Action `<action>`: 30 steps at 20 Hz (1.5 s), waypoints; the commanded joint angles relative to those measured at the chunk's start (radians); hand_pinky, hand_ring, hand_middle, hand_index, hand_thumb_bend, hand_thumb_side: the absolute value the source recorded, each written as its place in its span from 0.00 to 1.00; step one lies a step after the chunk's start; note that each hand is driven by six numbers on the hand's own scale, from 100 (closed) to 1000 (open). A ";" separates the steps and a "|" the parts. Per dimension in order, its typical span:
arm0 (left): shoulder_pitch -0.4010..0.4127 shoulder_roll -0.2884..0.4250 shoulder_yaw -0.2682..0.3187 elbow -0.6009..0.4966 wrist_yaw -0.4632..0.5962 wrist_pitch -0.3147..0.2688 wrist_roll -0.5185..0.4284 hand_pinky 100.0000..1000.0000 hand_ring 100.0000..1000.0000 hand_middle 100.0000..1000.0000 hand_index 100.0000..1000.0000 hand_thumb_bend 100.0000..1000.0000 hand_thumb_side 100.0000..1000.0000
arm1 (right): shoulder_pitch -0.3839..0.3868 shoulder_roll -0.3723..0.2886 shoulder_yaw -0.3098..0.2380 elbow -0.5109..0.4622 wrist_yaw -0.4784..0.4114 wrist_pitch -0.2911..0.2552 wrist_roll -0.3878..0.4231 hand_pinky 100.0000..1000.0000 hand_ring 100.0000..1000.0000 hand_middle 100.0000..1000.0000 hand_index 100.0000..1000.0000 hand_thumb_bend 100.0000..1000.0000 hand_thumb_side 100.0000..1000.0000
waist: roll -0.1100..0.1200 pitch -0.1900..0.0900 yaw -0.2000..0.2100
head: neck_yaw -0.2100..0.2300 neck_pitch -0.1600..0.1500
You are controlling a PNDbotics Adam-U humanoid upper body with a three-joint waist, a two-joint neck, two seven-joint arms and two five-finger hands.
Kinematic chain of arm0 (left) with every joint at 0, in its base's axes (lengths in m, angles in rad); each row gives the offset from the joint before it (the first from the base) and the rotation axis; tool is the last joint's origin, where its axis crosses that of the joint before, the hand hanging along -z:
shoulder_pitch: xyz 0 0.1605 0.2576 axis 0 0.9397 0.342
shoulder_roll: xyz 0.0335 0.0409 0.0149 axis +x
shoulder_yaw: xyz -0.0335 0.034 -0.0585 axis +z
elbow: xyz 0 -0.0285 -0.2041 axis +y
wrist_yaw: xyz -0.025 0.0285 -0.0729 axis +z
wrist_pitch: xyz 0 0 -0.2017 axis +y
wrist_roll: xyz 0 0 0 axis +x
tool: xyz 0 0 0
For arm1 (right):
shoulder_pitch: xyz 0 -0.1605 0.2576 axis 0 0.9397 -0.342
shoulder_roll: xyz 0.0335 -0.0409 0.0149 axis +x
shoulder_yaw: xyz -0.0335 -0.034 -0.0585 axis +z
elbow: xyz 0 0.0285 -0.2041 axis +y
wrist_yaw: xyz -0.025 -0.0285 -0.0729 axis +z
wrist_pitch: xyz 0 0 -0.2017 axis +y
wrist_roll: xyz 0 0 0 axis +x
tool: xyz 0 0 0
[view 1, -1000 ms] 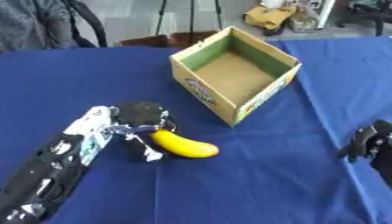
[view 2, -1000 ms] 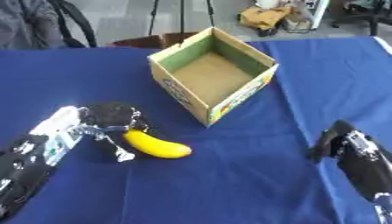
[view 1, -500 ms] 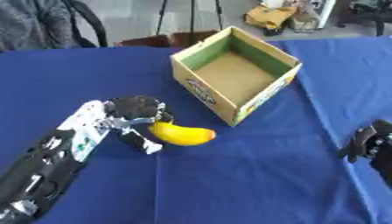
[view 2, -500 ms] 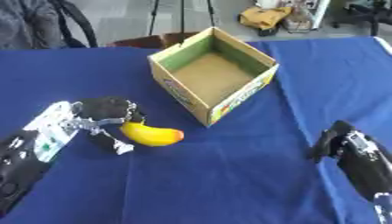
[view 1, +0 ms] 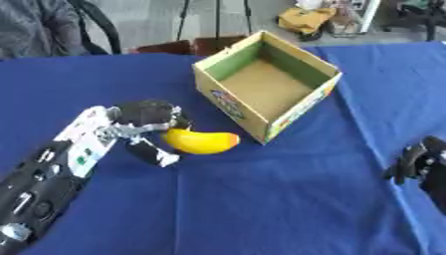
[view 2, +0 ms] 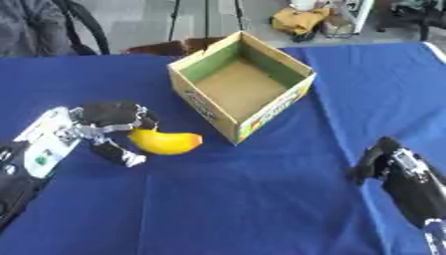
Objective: Pick up objects on the table and place them in the box.
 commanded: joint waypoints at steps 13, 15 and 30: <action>-0.098 0.107 0.024 -0.007 -0.020 -0.137 -0.042 0.50 0.44 0.41 0.66 0.06 0.22 | -0.021 -0.025 0.000 -0.022 -0.002 0.002 0.006 0.45 0.30 0.24 0.44 0.00 0.77 | 0.018 -0.009 -0.034 | 0.011 -0.038; -0.112 0.117 0.027 -0.003 -0.020 -0.138 -0.030 0.50 0.44 0.41 0.66 0.07 0.22 | -0.024 -0.026 0.002 -0.023 -0.002 0.002 0.008 0.45 0.30 0.24 0.44 0.00 0.77 | 0.021 -0.006 -0.043 | 0.015 -0.045; -0.222 0.131 0.099 0.140 -0.033 -0.130 0.023 0.51 0.44 0.41 0.66 0.02 0.19 | -0.067 -0.032 0.015 -0.032 -0.002 0.005 0.022 0.46 0.30 0.24 0.44 0.00 0.77 | 0.055 0.031 -0.137 | 0.065 -0.111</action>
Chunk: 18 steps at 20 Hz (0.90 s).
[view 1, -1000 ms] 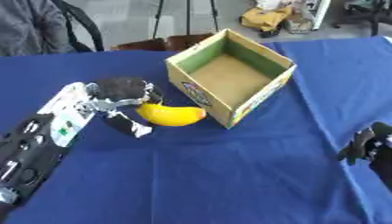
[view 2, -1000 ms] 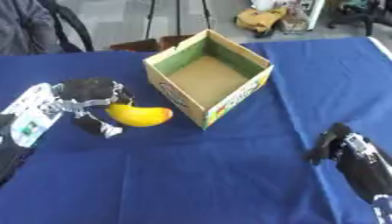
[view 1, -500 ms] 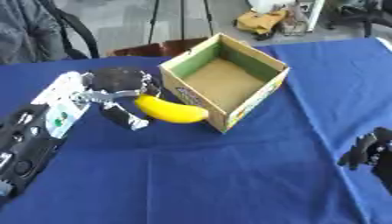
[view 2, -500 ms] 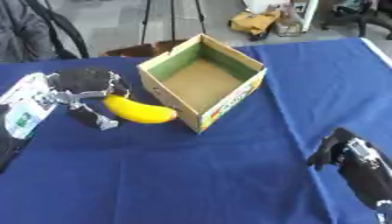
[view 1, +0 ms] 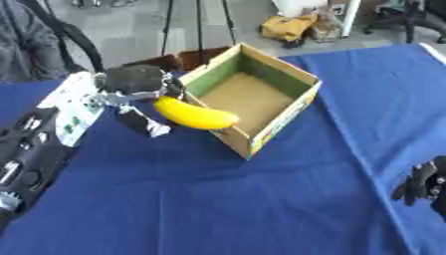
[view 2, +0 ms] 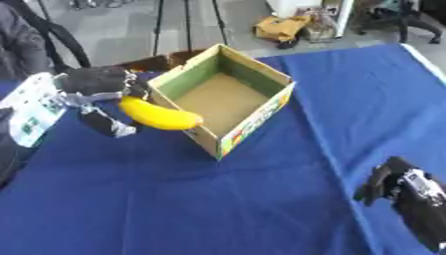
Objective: Pick up objects on the table and place them in the box.
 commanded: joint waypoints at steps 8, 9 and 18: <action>-0.062 0.048 0.079 0.082 0.009 -0.050 -0.024 0.51 0.44 0.41 0.66 0.03 0.19 | -0.041 -0.027 0.005 -0.025 0.001 0.012 0.010 0.45 0.30 0.24 0.44 0.00 0.78 | 0.037 -0.001 -0.072 | 0.033 -0.053; -0.064 0.051 0.083 0.085 0.007 -0.049 -0.020 0.52 0.44 0.41 0.66 0.03 0.19 | -0.044 -0.027 0.006 -0.025 0.001 0.014 0.011 0.45 0.30 0.24 0.44 0.00 0.78 | 0.044 -0.001 -0.080 | 0.035 -0.056; -0.071 0.067 0.109 0.127 -0.027 -0.051 0.011 0.52 0.45 0.42 0.67 0.05 0.20 | -0.074 -0.024 0.012 -0.028 0.002 0.026 0.017 0.45 0.30 0.24 0.44 0.00 0.79 | 0.083 0.012 -0.154 | 0.052 -0.085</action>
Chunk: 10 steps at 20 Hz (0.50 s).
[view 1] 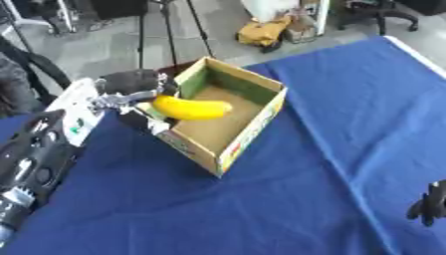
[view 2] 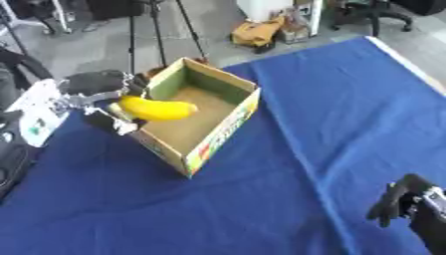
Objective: Pick up objects on the table and place them in the box.
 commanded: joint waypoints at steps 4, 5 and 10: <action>-0.025 0.048 0.032 0.023 -0.040 -0.024 0.003 0.52 0.45 0.42 0.67 0.07 0.21 | -0.025 -0.018 -0.001 -0.026 0.006 0.006 -0.001 0.45 0.30 0.24 0.44 0.00 0.80 | 0.007 -0.002 -0.026 | 0.015 -0.030; -0.025 0.050 0.035 0.027 -0.046 -0.024 0.009 0.52 0.45 0.42 0.67 0.08 0.21 | -0.028 -0.017 -0.002 -0.026 0.007 0.007 -0.002 0.45 0.30 0.24 0.44 0.00 0.80 | 0.011 0.001 -0.031 | 0.017 -0.034; -0.026 0.059 0.048 0.051 -0.071 -0.024 0.036 0.53 0.46 0.43 0.67 0.10 0.21 | -0.036 -0.014 -0.002 -0.029 0.014 0.007 -0.002 0.45 0.30 0.24 0.44 0.00 0.80 | 0.023 0.014 -0.053 | 0.023 -0.047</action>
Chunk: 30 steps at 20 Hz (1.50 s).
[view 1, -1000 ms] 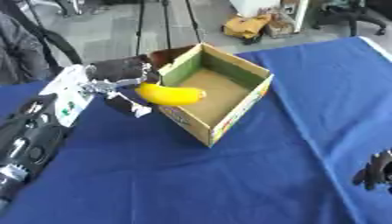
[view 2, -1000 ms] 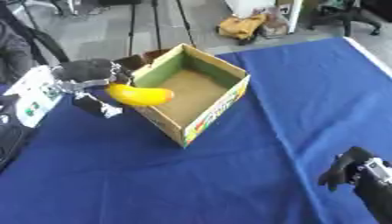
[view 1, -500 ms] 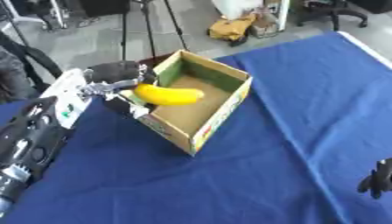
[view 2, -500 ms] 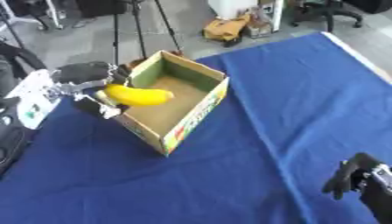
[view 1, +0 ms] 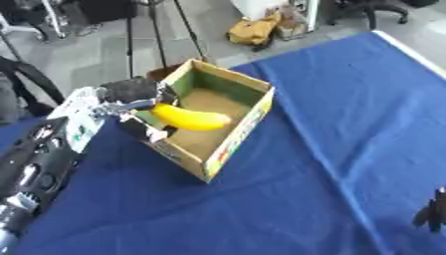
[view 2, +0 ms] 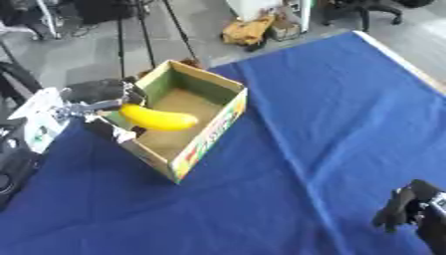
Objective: Pick up objects on the table and place them in the box.
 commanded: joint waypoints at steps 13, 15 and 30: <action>-0.025 0.042 0.036 0.050 -0.067 -0.004 0.040 0.55 0.50 0.48 0.71 0.13 0.27 | -0.023 -0.011 -0.003 -0.026 0.009 0.002 -0.003 0.45 0.30 0.24 0.44 0.00 0.80 | 0.005 0.000 -0.032 | 0.017 -0.034; -0.026 0.037 0.036 0.055 -0.079 -0.004 0.049 0.56 0.52 0.51 0.74 0.12 0.34 | -0.027 -0.009 -0.003 -0.026 0.009 0.002 -0.003 0.45 0.30 0.24 0.44 0.00 0.80 | 0.008 0.002 -0.037 | 0.019 -0.036; -0.021 0.015 0.033 0.081 -0.107 -0.035 0.077 0.64 0.68 0.73 0.79 0.00 1.00 | -0.032 -0.007 -0.005 -0.028 0.004 0.007 -0.005 0.45 0.30 0.24 0.44 0.00 0.80 | 0.011 0.003 -0.039 | 0.017 -0.035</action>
